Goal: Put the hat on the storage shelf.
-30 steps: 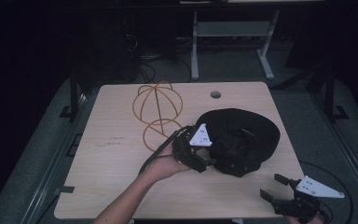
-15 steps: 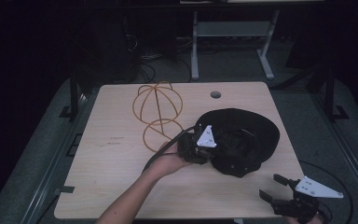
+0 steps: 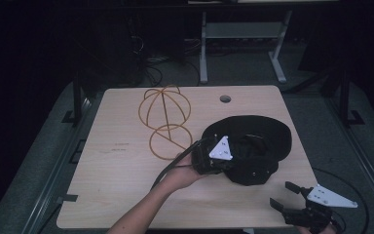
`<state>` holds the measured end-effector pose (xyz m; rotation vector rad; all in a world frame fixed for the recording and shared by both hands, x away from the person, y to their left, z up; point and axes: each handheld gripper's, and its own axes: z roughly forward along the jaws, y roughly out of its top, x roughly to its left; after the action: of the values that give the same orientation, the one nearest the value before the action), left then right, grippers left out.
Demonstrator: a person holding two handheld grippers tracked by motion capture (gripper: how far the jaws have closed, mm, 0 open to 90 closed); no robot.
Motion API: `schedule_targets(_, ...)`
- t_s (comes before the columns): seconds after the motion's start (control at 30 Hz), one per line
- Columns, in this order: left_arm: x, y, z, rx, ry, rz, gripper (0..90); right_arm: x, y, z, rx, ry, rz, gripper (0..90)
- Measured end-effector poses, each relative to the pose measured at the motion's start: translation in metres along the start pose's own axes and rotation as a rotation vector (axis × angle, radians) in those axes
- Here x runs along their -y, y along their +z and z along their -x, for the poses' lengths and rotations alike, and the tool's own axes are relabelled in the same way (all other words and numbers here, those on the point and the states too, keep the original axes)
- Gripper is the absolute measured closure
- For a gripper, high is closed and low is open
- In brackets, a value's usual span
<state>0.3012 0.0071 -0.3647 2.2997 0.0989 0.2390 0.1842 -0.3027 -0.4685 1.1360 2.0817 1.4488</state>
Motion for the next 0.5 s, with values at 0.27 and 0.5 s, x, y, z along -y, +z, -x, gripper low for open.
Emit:
schedule_targets(0.27,0.0,0.003,0.005,0.049,-0.063,0.067,84.8,-0.004,0.001,-0.001,0.01,0.003,0.036,14.1)
schedule_targets(0.5,-0.003,0.002,0.003,0.055,-0.101,0.07,85.3,-0.01,0.015,-0.001,-0.003,0.002,0.046,14.1)
